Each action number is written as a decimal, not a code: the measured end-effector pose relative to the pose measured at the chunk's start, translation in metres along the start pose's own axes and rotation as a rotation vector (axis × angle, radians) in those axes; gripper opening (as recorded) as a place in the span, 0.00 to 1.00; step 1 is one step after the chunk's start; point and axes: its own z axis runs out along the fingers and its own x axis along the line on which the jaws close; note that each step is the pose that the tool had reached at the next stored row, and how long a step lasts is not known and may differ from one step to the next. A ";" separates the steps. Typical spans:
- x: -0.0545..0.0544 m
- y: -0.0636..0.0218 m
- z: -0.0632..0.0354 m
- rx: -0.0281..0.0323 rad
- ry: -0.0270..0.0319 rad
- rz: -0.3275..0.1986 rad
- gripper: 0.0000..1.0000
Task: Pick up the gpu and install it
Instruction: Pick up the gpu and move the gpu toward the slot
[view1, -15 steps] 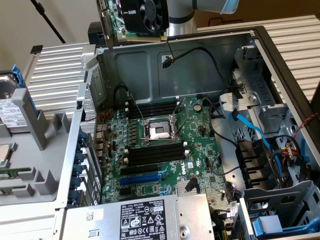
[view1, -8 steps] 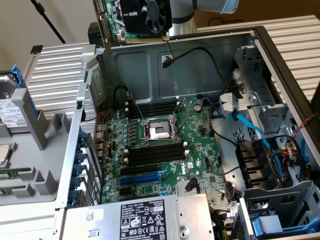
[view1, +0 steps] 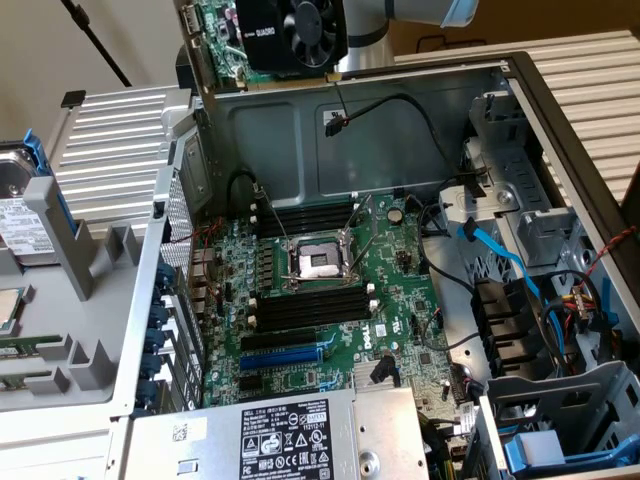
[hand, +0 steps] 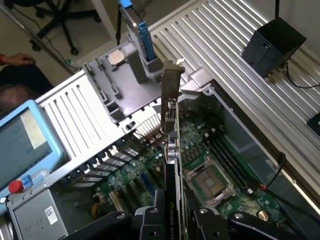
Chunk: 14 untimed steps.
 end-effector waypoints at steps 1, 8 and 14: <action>-0.001 -0.0020 -0.0006 0.0005 0.0016 -0.005 0.26; -0.008 -0.0115 -0.0040 0.0063 0.0209 -0.060 0.26; -0.009 -0.0120 -0.0036 0.0162 0.0537 -0.155 0.26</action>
